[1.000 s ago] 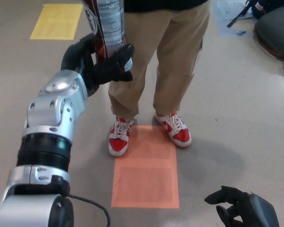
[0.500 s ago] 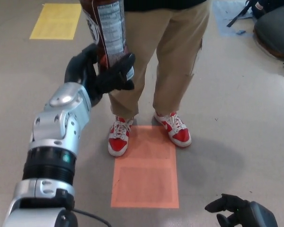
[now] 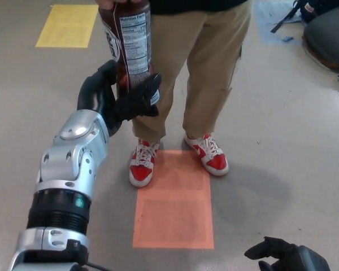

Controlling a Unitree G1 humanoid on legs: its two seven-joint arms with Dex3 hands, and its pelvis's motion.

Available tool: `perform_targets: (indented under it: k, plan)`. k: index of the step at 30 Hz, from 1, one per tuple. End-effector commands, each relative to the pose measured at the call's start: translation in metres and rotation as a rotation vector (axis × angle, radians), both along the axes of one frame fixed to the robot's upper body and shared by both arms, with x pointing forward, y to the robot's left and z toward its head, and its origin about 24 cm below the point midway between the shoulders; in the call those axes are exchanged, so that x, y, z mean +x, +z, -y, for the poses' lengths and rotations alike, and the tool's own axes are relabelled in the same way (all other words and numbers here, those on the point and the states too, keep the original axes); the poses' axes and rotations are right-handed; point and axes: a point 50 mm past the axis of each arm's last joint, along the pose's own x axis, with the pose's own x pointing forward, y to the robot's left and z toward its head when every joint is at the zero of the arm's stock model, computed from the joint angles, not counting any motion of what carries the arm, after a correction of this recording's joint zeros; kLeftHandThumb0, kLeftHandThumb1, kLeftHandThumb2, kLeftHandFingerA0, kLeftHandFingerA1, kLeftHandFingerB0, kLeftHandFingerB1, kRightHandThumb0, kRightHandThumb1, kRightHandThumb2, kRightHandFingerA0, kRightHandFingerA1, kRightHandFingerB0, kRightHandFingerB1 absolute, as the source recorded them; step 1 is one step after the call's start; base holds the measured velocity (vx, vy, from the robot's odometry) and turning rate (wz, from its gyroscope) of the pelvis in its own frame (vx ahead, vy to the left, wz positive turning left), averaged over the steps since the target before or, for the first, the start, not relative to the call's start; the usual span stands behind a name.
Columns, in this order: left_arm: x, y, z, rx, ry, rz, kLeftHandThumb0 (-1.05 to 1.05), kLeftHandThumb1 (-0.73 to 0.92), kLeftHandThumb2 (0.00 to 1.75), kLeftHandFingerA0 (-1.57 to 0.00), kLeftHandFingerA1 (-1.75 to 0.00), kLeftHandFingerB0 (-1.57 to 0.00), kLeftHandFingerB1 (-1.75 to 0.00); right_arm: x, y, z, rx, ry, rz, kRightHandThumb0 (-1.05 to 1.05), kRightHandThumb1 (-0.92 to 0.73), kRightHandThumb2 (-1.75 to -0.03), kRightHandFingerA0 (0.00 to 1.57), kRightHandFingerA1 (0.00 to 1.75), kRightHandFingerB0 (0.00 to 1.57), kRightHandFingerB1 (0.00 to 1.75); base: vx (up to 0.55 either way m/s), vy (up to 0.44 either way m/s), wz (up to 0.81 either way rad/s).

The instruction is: The robot recieved a bottle of protein shake from a person using its left hand and then shake the protein up and down 2 two times and hand it back to the person

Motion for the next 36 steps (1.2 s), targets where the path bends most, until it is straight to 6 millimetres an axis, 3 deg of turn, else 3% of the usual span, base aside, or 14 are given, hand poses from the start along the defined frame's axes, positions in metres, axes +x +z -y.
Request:
perform_targets:
  k: [1,2,3,4,12,15,18,21,22,31,32,33,34,36]
  plan:
    - [-0.004,-0.009,-0.004,0.027,0.006,-0.021,-0.2,0.79,0.74,-0.91,-1.42,-0.68,-1.07,-0.003,-0.001,0.002,-0.003,0.007,-0.002,-0.14,-0.65,-0.76,1.09,0.62,0.92,0.68,0.0,0.0,0.0]
    - [-0.005,-0.008,-0.003,0.043,-0.006,-0.022,-0.37,0.74,0.62,-0.85,-0.57,-0.48,-0.4,-0.002,0.0,0.002,-0.004,0.008,0.0,-0.14,-0.65,-0.76,1.09,0.61,0.91,0.67,0.0,0.0,0.0]
    - [-0.006,-0.008,-0.003,0.044,-0.098,-0.03,-0.67,0.62,0.6,-0.09,-0.29,-0.02,-0.2,-0.001,-0.001,0.002,-0.01,0.007,-0.01,-0.15,-0.68,-0.73,1.06,0.62,0.91,0.67,0.0,0.0,0.0]
    - [-0.008,-0.009,-0.003,0.04,-0.155,-0.038,-0.83,0.53,0.84,0.0,-0.01,0.0,0.0,-0.001,-0.001,0.002,-0.01,0.006,-0.016,-0.15,-0.69,-0.72,1.06,0.62,0.91,0.67,0.0,0.0,0.0]
    - [-0.012,-0.011,-0.005,0.054,-0.288,-0.049,-0.85,0.48,0.82,0.0,0.0,0.0,0.0,-0.001,-0.001,0.002,-0.002,0.01,-0.007,-0.15,-0.68,-0.74,1.06,0.64,0.91,0.69,0.0,0.0,0.0]
    - [-0.013,-0.012,-0.007,0.07,-0.293,-0.057,-0.83,0.56,0.58,0.0,0.0,0.0,0.0,-0.001,-0.001,0.002,0.003,0.007,-0.014,-0.15,-0.68,-0.76,1.05,0.62,0.9,0.68,0.0,0.0,0.0]
    - [-0.014,-0.01,-0.009,0.089,-0.308,-0.056,-0.84,0.57,0.58,0.0,0.0,0.0,0.0,-0.001,-0.001,0.002,0.002,0.007,-0.015,-0.14,-0.67,-0.75,1.06,0.62,0.91,0.67,0.0,0.0,0.0]
    - [-0.016,-0.009,-0.016,0.195,-0.342,-0.037,-0.86,0.6,0.59,0.0,0.0,0.0,0.0,-0.001,-0.001,0.002,0.001,0.007,-0.014,-0.13,-0.66,-0.75,1.06,0.63,0.91,0.67,0.0,0.0,0.0]
    - [-0.019,-0.01,-0.019,0.239,-0.349,-0.027,-0.86,0.5,0.89,0.0,0.0,0.0,-0.02,-0.001,-0.001,0.002,0.003,0.007,-0.01,-0.12,-0.66,-0.76,1.06,0.64,0.91,0.67,0.0,0.0,0.0]
    - [-0.046,-0.026,-0.039,0.952,-0.426,0.14,-0.86,0.57,0.97,-0.05,-0.34,-0.05,-0.29,0.0,-0.001,0.002,0.003,-0.001,-0.026,-0.15,-0.67,-0.74,1.06,0.6,0.91,0.64,0.0,0.0,0.0]
    - [-0.052,-0.032,-0.042,1.004,-0.422,0.148,-0.39,0.29,0.94,0.0,-0.48,0.0,-0.47,0.0,-0.001,0.002,0.006,0.002,-0.025,-0.14,-0.67,-0.74,1.07,0.6,0.91,0.64,0.0,0.0,0.0]
    - [-0.057,-0.038,-0.046,1.029,-0.421,0.146,-0.38,0.3,0.95,0.0,-0.47,0.0,-0.46,0.0,-0.001,0.001,0.007,0.003,-0.023,-0.15,-0.67,-0.74,1.06,0.61,0.91,0.66,0.0,0.0,0.0]
    - [-0.063,-0.048,-0.051,1.071,-0.421,0.136,-0.85,0.71,0.62,-0.23,-0.3,-0.17,-0.27,-0.001,-0.001,0.001,0.005,0.007,-0.018,-0.15,-0.67,-0.74,1.06,0.62,0.9,0.67,0.0,0.0,0.0]
    - [-0.07,-0.058,-0.056,1.118,-0.422,0.121,-0.84,0.7,0.62,-0.25,-0.31,-0.18,-0.27,-0.001,-0.001,0.0,0.004,0.012,-0.017,-0.15,-0.68,-0.73,1.05,0.62,0.9,0.66,0.0,0.0,0.0]
